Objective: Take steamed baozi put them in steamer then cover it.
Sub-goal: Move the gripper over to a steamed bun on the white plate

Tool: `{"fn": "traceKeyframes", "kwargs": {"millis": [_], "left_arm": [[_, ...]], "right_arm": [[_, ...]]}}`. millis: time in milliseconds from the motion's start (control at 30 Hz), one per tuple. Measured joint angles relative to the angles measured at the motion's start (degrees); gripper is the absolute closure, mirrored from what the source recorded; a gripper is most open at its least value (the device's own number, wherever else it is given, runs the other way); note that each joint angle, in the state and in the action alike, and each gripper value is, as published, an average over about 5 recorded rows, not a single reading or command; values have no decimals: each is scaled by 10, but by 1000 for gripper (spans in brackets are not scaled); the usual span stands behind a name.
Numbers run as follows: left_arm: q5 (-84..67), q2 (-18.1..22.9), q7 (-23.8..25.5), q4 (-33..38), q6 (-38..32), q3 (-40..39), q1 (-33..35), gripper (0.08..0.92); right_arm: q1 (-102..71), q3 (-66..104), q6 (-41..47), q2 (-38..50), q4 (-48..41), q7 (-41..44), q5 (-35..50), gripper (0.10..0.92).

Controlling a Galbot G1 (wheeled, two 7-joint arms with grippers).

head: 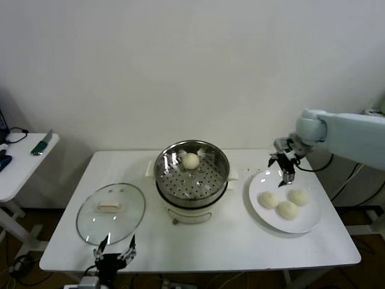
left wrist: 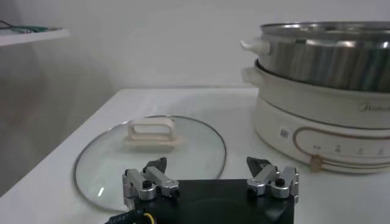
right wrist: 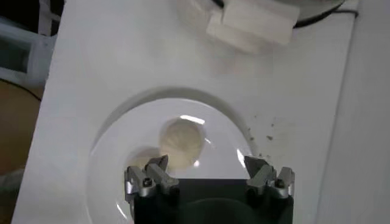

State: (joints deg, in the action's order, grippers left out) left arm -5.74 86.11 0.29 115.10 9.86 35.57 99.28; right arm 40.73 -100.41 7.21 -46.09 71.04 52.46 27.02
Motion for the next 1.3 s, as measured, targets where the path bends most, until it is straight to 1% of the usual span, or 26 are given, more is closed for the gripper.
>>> {"fn": "traceKeyframes", "kwargs": {"millis": [467, 933, 1067, 1300], "left_arm": [[4, 5, -3, -7, -4, 4, 7, 177], [5, 6, -4, -7, -6, 7, 10, 177], [5, 6, -4, -7, -6, 7, 9, 177], [5, 6, -4, -7, -5, 7, 8, 177]], "right_arm": [[-141, 103, 41, -3, -60, -13, -57, 203], [-218, 168, 52, -24, -112, -20, -82, 206], [-229, 176, 53, -25, -119, -19, -86, 230], [-239, 191, 50, -28, -129, -20, -91, 305]]}}
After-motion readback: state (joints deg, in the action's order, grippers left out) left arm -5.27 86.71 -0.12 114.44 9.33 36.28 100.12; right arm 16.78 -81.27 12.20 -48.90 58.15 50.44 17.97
